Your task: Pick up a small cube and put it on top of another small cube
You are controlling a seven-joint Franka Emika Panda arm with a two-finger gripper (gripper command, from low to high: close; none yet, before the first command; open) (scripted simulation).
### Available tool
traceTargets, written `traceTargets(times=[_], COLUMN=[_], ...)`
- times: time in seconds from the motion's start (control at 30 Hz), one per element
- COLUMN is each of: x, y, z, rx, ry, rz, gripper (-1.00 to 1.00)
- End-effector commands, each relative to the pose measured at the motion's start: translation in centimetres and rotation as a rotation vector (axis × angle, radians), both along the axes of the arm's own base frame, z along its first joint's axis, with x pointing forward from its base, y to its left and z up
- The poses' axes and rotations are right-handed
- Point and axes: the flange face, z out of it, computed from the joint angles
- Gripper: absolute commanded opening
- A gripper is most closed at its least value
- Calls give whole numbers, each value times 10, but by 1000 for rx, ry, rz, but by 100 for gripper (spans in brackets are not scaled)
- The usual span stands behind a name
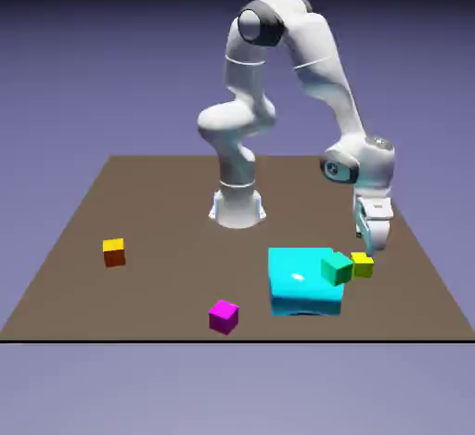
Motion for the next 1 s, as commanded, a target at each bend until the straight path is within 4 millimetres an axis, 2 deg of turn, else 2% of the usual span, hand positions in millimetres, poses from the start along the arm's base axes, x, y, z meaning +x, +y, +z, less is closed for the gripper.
traceTargets(times=[0.0, 0.07, 0.1, 0.13, 0.33, 0.5, 0.67, 0.73, 0.87, 0.9, 0.93, 0.97], x=[0, -1, -1, -1, 0, 85, 150, 151, 151, 151, 151, 151], y=[0, -1, -1, -1, -2, -42, -105, -107, -107, -107, -107, -107], z=[-12, -35, -35, -35, 35, 103, 181, 184, 116, 114, 114, 114], rx=[0, -2, -2, -2, -2, -15, -3, -2, -2, -2, -2, -2], ry=[0, -1, -1, -1, -1, -12, -1, 0, 0, 0, 0, 0], rz=[0, 1, 1, 1, -1, -305, -601, -610, -610, -610, -610, -610], gripper=[0, 0, -100, -100, -100, -100, -100, -100, -100, -100, 100, 100])
